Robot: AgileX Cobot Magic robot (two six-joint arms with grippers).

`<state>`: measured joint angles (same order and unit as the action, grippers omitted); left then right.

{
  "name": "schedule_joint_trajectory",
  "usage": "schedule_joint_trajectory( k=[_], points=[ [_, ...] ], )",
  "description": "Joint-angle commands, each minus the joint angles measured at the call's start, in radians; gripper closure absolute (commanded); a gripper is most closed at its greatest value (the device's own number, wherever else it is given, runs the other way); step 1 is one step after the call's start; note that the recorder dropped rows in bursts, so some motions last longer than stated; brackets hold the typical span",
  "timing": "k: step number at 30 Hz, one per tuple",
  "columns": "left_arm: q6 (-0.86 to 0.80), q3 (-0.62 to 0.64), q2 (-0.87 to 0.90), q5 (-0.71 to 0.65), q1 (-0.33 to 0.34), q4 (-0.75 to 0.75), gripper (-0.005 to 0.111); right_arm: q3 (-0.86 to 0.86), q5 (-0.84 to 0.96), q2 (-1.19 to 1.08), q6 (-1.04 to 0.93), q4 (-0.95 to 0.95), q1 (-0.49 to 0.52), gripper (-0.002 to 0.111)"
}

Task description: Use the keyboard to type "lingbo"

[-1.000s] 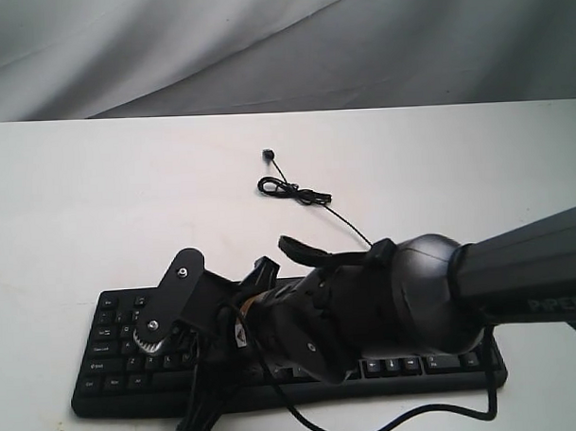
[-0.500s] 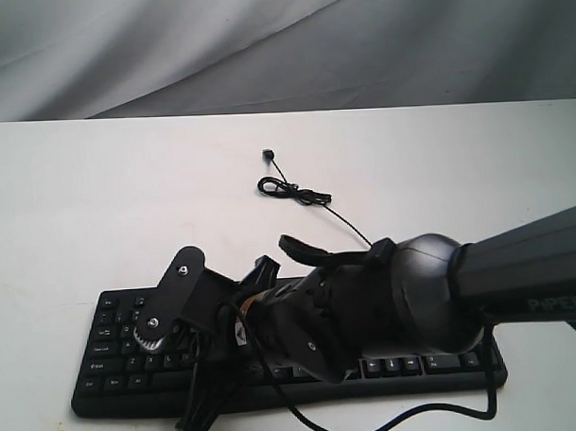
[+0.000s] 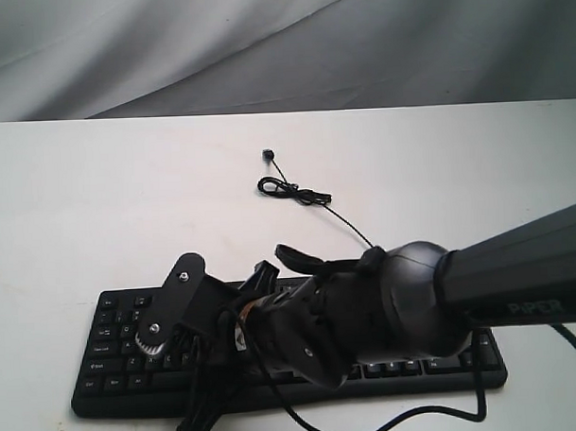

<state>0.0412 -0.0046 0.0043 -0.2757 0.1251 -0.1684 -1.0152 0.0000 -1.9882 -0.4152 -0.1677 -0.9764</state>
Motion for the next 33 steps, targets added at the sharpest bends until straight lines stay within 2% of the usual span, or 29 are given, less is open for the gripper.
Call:
schedule_joint_trajectory(
  k=[1,12,24,33],
  points=[
    [0.004,0.005,-0.004,0.010,-0.007,0.002,0.107,0.006,0.016,0.056,0.003,0.011,0.008,0.108],
    [0.004,0.005,-0.004,0.010,-0.007,0.002,0.107,0.006,0.117,0.114,0.003,0.031,0.116,0.108],
    [0.004,0.005,-0.004,0.010,-0.007,0.002,0.107,0.076,0.016,0.112,0.003,0.037,0.150,0.108],
    [0.004,0.005,-0.004,0.010,-0.007,0.002,0.107,0.076,0.012,0.107,0.003,0.052,0.170,0.108]
  ],
)
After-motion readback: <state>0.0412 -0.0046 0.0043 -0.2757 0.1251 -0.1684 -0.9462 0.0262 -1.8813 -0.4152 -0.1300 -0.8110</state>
